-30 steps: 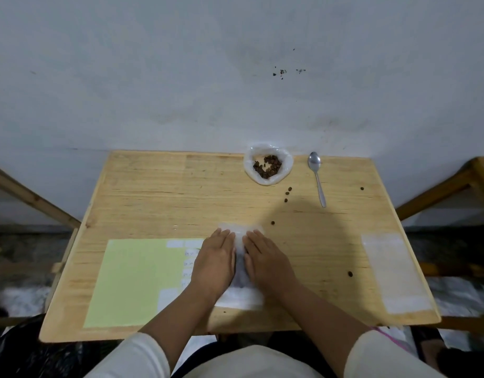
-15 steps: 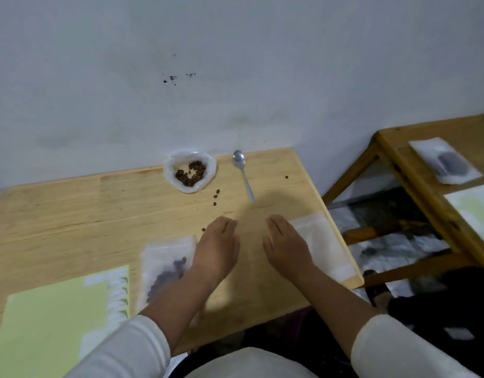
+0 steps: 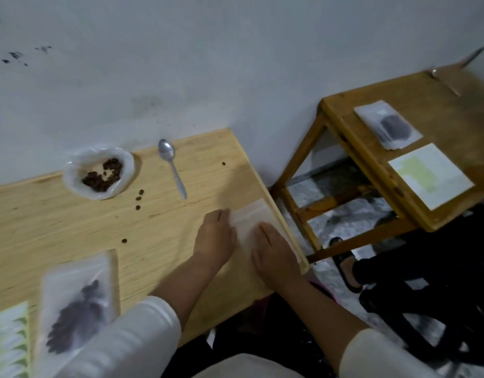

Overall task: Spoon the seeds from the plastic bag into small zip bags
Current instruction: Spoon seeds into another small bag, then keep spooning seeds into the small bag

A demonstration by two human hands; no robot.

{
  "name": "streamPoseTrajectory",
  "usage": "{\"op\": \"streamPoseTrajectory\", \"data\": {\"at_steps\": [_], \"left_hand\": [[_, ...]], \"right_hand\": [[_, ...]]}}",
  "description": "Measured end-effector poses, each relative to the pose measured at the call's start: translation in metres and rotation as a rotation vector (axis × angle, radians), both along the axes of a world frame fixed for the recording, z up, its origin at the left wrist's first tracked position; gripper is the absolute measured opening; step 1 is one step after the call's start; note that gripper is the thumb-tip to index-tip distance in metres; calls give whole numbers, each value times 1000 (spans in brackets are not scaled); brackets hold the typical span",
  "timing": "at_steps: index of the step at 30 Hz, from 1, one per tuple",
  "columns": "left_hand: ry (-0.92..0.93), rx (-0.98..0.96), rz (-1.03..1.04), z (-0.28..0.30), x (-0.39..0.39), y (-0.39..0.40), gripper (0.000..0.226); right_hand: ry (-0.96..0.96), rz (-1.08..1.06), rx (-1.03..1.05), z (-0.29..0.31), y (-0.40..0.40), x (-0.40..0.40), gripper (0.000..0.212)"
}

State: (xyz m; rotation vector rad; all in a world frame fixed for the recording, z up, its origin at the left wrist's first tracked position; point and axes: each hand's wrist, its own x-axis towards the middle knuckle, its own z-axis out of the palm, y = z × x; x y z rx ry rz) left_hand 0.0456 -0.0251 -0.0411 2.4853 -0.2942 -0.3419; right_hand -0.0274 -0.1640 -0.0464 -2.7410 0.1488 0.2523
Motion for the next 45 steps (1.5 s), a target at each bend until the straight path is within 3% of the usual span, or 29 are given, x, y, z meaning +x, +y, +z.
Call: {"op": "streamPoseTrajectory", "data": {"at_steps": [10,14,20,24,31,33,37,41,45], "left_hand": [[-126,-56,46,3,11,-15,23],[-105,-161,81,8,12,-17,17],[-108,-355,105,39,20,-3,17],[-133,-499,191,81,30,17,18],[-382,-628,513,144,41,83,15],[-387,-668,669,153,32,102,27],[-104,-879,719,155,15,138,45],[-17,-991,773,155,2,175,46],[55,-1128,757,155,-5,202,32]], "right_hand": [[-91,61,-72,-8,-7,1,58],[-112,36,32,1,-10,8,60],[-528,-18,101,45,-16,48,51],[-589,51,189,88,-2,84,42],[-742,26,398,145,71,112,9],[-699,-12,601,152,97,108,6],[-397,73,1000,152,150,97,12],[-196,218,1089,149,190,88,26],[-162,200,1094,149,219,82,30]]}}
